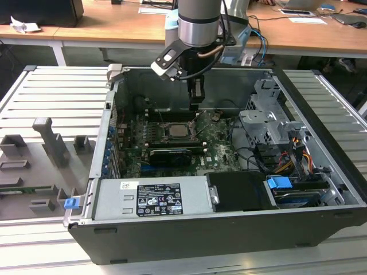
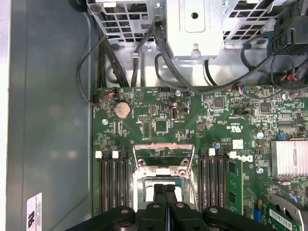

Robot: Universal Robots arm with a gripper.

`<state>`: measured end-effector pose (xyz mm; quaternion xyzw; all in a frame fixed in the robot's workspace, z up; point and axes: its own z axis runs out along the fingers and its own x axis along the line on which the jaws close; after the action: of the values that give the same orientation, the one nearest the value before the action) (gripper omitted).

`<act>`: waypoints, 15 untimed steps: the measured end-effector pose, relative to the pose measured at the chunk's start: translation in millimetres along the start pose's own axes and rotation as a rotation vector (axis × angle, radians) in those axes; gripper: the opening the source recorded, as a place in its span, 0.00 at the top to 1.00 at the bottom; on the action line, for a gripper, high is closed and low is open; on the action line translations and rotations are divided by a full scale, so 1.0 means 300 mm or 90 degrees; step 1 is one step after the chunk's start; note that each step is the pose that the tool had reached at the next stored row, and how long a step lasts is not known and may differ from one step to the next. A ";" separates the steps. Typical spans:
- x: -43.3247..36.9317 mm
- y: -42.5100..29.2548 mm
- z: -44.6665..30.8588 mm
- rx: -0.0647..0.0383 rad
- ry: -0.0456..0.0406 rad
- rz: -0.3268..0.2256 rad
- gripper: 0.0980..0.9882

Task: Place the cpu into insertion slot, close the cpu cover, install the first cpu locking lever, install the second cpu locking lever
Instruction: 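Close the cpu cover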

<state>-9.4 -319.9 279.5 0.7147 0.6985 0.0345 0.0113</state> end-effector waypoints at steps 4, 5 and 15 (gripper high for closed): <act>0.000 0.010 0.000 0.000 0.0000 0.000 0.99; 0.000 0.013 0.000 0.000 0.0000 0.000 0.99; 0.001 0.045 0.003 0.000 0.0000 0.000 0.99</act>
<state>4.1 -319.9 279.7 0.7147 0.6985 0.0345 0.0113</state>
